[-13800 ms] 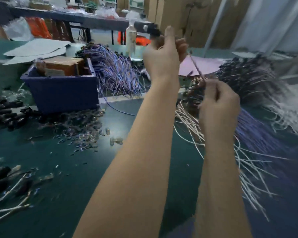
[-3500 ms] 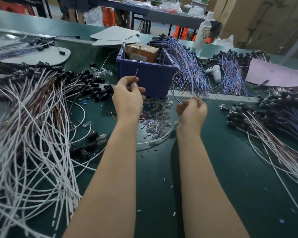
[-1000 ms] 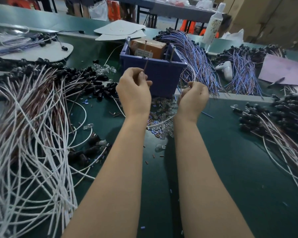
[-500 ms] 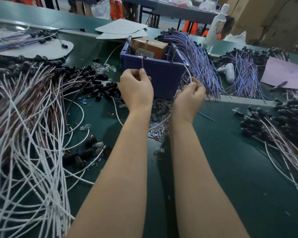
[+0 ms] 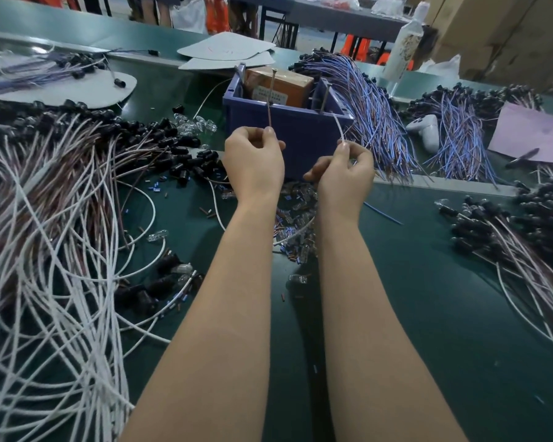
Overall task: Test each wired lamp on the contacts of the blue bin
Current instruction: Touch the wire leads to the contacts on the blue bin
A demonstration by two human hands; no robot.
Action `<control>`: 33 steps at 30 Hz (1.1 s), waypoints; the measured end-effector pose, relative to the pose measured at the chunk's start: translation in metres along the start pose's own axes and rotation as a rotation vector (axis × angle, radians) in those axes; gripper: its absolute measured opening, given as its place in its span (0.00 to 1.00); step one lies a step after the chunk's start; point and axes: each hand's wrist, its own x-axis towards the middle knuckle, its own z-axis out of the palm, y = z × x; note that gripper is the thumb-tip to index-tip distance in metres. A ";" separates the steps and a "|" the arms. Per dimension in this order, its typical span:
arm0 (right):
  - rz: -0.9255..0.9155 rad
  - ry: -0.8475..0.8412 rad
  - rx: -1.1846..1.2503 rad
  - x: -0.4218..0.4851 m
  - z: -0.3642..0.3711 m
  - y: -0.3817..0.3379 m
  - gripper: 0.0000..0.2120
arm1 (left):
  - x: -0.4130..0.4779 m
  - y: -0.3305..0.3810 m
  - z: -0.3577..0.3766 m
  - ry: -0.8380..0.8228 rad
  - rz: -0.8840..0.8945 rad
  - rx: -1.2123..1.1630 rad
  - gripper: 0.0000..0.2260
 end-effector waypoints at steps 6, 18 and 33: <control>-0.021 -0.022 -0.047 0.006 -0.001 -0.003 0.09 | 0.005 0.005 -0.003 -0.010 -0.021 -0.027 0.06; -0.082 -0.075 -0.129 0.008 0.000 -0.006 0.05 | 0.005 0.007 -0.003 -0.048 -0.017 0.000 0.05; -0.097 -0.086 -0.147 0.009 0.000 -0.002 0.05 | 0.006 0.005 0.000 -0.068 -0.023 -0.011 0.05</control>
